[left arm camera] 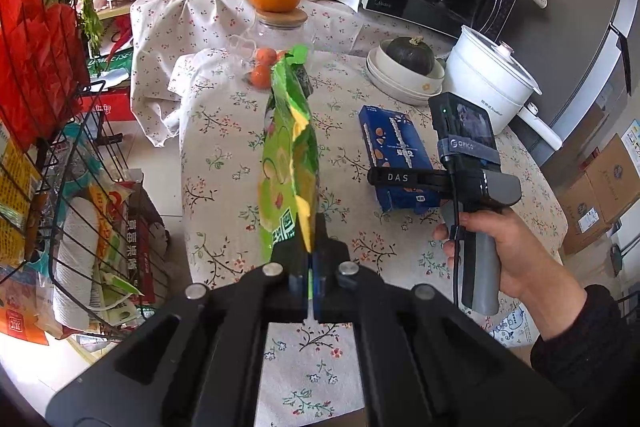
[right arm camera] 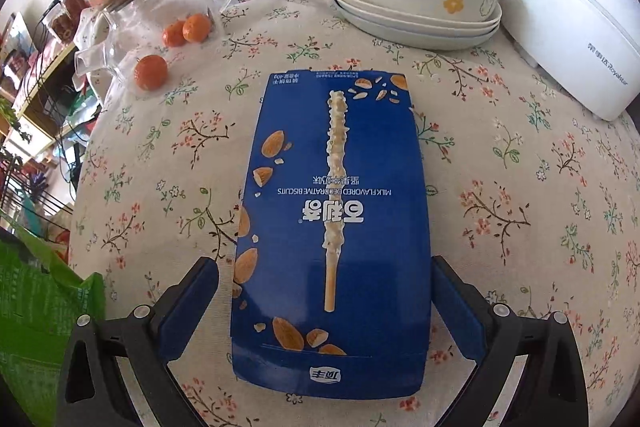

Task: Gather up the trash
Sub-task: 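Carry the green bag and blue box to the bin and release them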

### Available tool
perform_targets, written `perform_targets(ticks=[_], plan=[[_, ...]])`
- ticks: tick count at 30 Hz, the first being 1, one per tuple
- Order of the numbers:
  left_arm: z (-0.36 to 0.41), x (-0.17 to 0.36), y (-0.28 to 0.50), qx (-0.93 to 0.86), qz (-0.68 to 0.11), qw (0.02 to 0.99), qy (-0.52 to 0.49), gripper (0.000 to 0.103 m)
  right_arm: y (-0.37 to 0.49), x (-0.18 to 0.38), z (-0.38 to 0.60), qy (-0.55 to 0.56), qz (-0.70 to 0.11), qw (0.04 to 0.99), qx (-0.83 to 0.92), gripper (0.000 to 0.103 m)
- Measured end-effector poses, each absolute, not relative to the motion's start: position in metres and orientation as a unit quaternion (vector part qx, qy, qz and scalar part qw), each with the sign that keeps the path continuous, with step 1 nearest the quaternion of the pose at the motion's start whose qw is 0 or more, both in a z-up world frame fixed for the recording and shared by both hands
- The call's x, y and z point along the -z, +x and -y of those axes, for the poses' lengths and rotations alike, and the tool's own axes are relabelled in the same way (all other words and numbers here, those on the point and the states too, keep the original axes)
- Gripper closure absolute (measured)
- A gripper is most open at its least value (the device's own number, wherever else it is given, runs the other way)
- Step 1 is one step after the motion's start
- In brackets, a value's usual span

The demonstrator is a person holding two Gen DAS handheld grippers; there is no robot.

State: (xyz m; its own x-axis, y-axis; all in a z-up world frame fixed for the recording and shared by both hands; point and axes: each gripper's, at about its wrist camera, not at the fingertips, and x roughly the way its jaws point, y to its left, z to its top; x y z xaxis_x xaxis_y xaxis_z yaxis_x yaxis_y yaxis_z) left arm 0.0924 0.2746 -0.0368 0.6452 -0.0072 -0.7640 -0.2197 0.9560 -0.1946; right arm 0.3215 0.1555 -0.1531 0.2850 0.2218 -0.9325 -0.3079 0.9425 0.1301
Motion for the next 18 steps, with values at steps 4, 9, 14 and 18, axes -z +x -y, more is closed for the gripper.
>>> perform_targets(ticks=[4, 9, 14, 18], plan=[[-0.270, 0.033, 0.094, -0.055, -0.413, 0.897, -0.147, 0.102, 0.316, 0.144, -0.145, -0.027, -0.555, 0.817, -0.153, 0.011], [-0.246, 0.024, 0.098, -0.028, -0.403, 0.904, -0.144, 0.102, 0.297, 0.105, -0.107, -0.021, -0.536, 0.829, -0.161, 0.011], [-0.201, 0.014, 0.098, 0.013, -0.394, 0.910, -0.131, 0.102, 0.272, 0.066, -0.041, -0.025, -0.523, 0.840, -0.143, 0.011], [-0.161, 0.005, 0.098, 0.051, -0.390, 0.912, -0.113, 0.102, 0.246, 0.046, 0.017, -0.024, -0.518, 0.847, -0.119, 0.011]])
